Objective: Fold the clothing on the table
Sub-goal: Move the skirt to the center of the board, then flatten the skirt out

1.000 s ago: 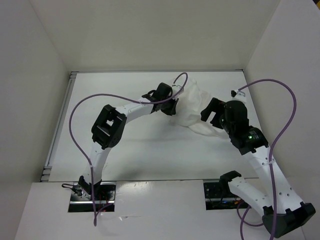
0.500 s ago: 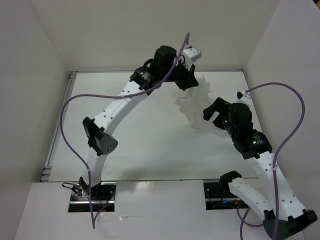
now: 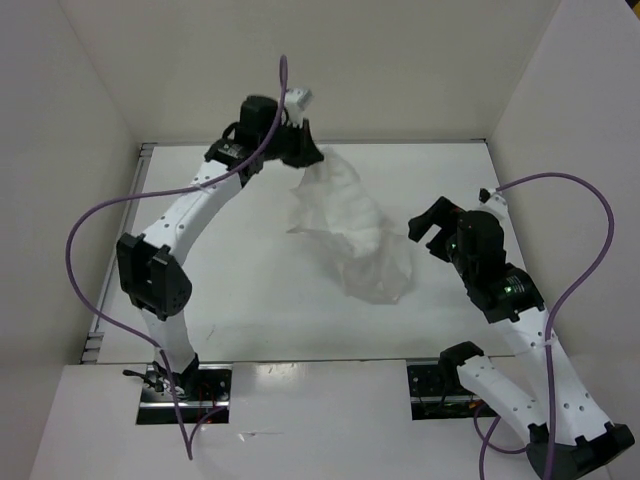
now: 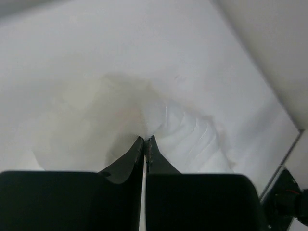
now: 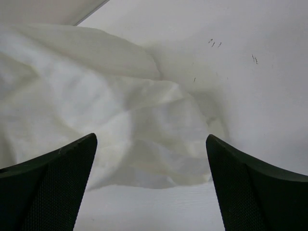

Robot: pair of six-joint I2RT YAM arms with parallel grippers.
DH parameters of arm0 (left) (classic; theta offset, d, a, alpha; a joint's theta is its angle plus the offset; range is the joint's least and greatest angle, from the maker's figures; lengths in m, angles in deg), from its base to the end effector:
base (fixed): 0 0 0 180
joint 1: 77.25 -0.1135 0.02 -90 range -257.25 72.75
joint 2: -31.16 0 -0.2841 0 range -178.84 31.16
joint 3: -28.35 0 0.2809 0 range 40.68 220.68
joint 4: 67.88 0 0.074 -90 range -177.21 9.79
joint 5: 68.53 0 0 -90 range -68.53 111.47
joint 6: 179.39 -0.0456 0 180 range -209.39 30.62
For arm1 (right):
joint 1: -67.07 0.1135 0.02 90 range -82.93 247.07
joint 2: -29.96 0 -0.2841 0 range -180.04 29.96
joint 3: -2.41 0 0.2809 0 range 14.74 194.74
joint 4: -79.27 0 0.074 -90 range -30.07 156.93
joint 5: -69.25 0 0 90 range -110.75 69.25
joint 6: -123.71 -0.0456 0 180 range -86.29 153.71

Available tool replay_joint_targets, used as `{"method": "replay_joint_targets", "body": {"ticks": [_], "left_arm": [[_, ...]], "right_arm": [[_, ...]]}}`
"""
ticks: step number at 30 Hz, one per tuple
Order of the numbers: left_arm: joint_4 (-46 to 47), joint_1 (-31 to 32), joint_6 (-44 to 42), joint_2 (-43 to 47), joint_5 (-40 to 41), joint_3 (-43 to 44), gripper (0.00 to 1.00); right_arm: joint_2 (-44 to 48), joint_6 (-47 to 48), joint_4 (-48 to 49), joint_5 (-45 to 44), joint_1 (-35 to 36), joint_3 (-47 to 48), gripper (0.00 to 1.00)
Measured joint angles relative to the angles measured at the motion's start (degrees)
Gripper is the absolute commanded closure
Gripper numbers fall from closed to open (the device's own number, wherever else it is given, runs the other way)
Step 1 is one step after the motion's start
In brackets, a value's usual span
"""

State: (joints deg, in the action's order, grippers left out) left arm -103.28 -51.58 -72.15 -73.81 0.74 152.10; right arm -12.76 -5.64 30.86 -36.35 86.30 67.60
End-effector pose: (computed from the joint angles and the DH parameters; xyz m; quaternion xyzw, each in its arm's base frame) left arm 0.4176 -0.2186 0.4450 0.1652 0.7788 -0.3493 0.4942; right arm 0.1711 0.0467 0.3620 0.2176 0.8144 0.1567 0.5146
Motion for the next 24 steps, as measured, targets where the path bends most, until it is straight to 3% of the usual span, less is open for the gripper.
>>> {"method": "replay_joint_targets", "body": {"ticks": [3,5,7,9,12,18,24], "left_arm": [[3.15,-5.35,4.57,-2.43,0.00,-18.14,1.00],[3.26,-8.48,6.99,-4.37,0.74,-26.99,1.00],[1.99,-10.51,8.50,-4.57,2.49,-33.22,1.00],[0.48,-10.64,9.18,-4.17,3.69,-34.99,1.00],[0.61,-9.64,10.08,-0.72,4.04,-36.22,1.00],[4.04,-9.01,12.13,13.09,0.22,-45.92,1.00],[3.41,-9.01,12.98,14.97,-1.55,-48.43,1.00]], "right_arm": [[-0.81,0.28,0.02,1.44,0.00,0.00,0.02],[-1.99,0.87,0.00,3.52,0.00,0.02,0.02],[-3.85,1.57,0.04,6.14,0.00,0.04,0.08],[-6.69,2.38,0.07,9.73,0.24,0.26,0.17],[-12.92,3.02,0.63,13.05,2.69,1.36,0.20],[-26.34,2.78,2.38,13.92,13.77,5.29,0.21],[-43.08,4.04,5.16,10.27,21.70,14.51,0.20]]}}
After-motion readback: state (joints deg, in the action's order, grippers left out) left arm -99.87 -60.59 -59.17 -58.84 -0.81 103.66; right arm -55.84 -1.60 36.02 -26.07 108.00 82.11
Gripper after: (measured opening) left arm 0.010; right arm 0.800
